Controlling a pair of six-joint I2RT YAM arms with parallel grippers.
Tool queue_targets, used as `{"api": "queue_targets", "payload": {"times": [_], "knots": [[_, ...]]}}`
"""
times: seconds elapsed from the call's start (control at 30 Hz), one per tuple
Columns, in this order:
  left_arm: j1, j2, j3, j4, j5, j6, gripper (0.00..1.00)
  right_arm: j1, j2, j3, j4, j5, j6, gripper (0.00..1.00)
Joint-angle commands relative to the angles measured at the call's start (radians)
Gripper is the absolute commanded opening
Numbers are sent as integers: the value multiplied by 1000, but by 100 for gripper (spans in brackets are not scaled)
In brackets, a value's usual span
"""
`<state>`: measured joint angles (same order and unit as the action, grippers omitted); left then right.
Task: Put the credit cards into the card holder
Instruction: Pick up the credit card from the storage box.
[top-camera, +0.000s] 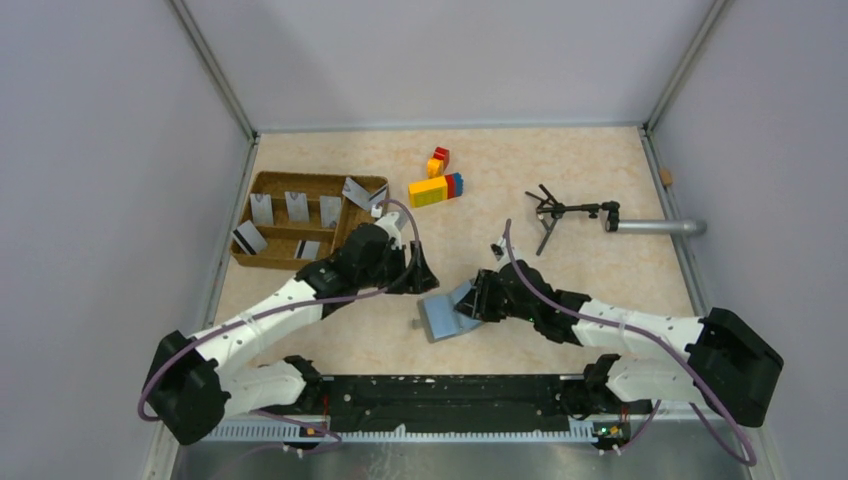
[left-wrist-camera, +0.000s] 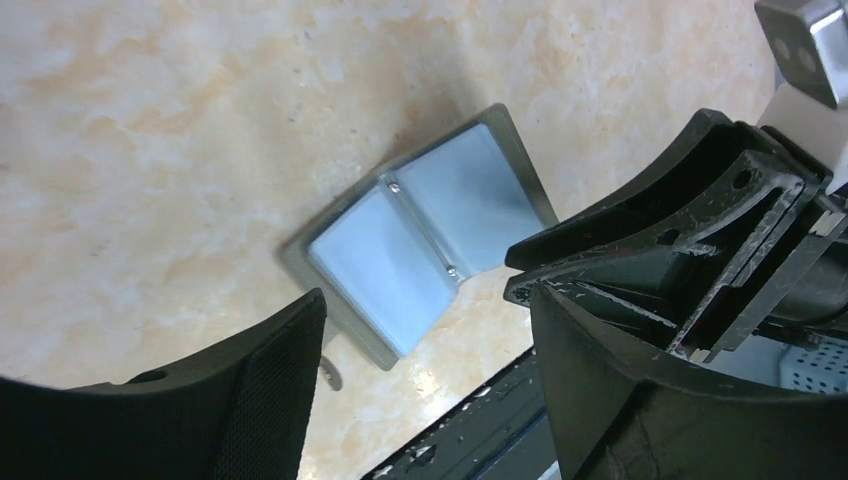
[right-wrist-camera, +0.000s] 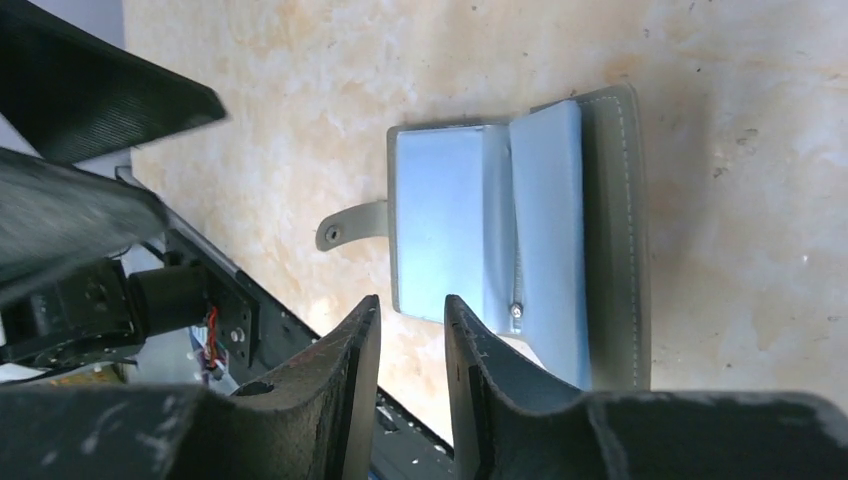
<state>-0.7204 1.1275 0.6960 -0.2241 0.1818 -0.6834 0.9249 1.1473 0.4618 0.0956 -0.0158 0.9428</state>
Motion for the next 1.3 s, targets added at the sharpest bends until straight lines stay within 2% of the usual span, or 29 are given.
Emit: {"api": "queue_targets", "payload": {"times": [0.0, 0.2, 0.33, 0.43, 0.8, 0.97, 1.07, 1.27], "knots": [[64, -37, 109, -223, -21, 125, 76, -14, 30, 49, -55, 9, -79, 30], [164, -50, 235, -423, -142, 291, 80, -14, 76, 67, -51, 23, -105, 30], [259, -33, 277, -446, -189, 372, 81, -14, 97, 66, -91, 108, -101, 30], [286, 3, 301, -449, -240, 432, 80, -15, 112, 63, -93, 128, -105, 30], [348, 171, 363, -431, -315, 659, 61, -15, 86, 37, -36, 89, -112, 31], [364, 242, 386, -449, -270, 674, 58, -15, 83, 30, -17, 75, -118, 31], [365, 260, 392, -452, -283, 686, 53, -15, 81, 31, -6, 57, -123, 31], [370, 262, 385, -432, -294, 718, 49, -15, 60, 28, 3, 39, -132, 31]]}}
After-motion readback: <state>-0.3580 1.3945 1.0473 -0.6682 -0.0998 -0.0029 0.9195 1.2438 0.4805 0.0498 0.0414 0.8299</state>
